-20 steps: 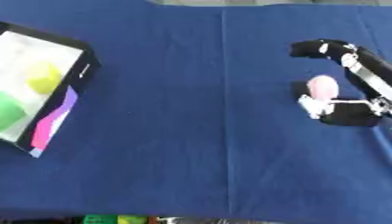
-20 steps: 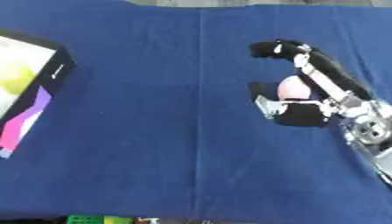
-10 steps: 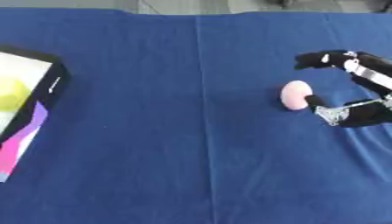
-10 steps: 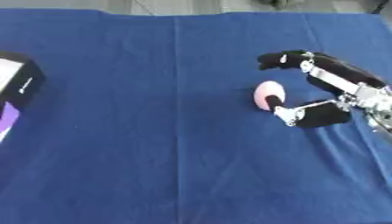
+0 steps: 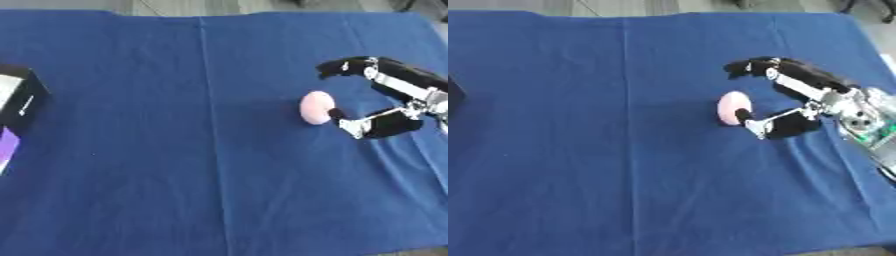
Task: Pick up the objects with one hand, pass them to the other hand, and then place them into the box on the other side of the table.
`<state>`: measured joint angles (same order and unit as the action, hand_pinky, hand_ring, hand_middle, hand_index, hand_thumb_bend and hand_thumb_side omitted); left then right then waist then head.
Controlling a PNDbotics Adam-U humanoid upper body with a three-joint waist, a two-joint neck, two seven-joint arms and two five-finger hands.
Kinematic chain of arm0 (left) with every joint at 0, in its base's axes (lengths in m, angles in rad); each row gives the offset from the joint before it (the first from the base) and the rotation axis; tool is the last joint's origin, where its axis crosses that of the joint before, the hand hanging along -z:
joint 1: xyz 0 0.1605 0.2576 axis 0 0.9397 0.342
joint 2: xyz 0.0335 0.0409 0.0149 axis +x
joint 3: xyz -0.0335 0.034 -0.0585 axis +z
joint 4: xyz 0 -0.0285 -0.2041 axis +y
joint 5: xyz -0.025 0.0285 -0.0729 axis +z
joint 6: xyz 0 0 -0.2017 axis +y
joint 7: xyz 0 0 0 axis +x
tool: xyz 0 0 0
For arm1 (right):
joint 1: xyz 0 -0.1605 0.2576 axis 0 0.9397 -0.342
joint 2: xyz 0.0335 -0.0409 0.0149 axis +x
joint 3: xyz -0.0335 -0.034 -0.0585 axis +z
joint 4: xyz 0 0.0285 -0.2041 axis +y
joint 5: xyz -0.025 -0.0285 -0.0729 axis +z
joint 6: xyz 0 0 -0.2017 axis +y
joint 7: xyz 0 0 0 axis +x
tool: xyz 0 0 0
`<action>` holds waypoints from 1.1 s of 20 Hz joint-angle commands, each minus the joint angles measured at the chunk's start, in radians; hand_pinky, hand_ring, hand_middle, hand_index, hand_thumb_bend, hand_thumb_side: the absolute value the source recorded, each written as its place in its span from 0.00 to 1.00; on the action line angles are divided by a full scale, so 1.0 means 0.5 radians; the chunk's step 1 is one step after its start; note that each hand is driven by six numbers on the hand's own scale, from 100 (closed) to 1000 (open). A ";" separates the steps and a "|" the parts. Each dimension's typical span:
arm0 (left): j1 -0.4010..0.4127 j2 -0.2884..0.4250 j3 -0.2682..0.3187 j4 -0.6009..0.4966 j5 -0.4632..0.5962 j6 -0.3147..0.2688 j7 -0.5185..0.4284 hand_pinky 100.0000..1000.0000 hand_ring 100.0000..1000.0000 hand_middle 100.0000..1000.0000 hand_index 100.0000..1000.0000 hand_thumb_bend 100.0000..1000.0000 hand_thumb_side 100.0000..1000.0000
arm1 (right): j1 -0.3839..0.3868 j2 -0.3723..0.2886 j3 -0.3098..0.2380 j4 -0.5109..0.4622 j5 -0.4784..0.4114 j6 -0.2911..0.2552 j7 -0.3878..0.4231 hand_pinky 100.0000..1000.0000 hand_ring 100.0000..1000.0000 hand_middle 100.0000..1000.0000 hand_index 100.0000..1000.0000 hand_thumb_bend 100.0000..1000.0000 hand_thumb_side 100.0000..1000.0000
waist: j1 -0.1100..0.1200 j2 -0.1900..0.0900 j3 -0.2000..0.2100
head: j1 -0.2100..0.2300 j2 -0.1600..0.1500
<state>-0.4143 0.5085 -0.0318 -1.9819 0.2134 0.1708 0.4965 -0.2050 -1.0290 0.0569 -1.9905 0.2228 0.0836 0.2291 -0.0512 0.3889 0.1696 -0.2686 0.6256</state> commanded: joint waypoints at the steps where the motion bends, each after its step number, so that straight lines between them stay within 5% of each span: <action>1: -0.030 0.015 -0.004 -0.036 -0.014 -0.009 -0.018 0.83 0.66 0.76 0.86 0.09 0.90 | 0.001 -0.083 -0.031 -0.019 0.062 0.095 -0.034 0.91 0.89 0.79 0.91 0.08 0.01 | 0.002 -0.030 0.007 | -0.017 -0.039; 9: -0.034 0.006 -0.005 -0.036 -0.021 -0.024 -0.017 0.82 0.65 0.76 0.86 0.08 0.89 | 0.057 -0.080 -0.028 -0.019 0.262 0.258 -0.020 0.91 0.90 0.79 0.92 0.16 0.00 | 0.007 -0.010 0.034 | -0.027 -0.055; 22: -0.047 -0.014 -0.015 -0.036 -0.036 -0.051 -0.015 0.82 0.65 0.76 0.85 0.07 0.89 | 0.104 -0.029 -0.014 -0.019 0.416 0.428 -0.096 0.90 0.89 0.79 0.93 0.15 0.00 | 0.017 0.045 0.076 | -0.051 -0.107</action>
<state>-0.4290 0.4918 -0.0421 -1.9819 0.2007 0.1506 0.4892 -0.1494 -1.0251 0.0626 -1.9905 0.4184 0.2870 0.1893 -0.0447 0.4293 0.2084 -0.2896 0.5870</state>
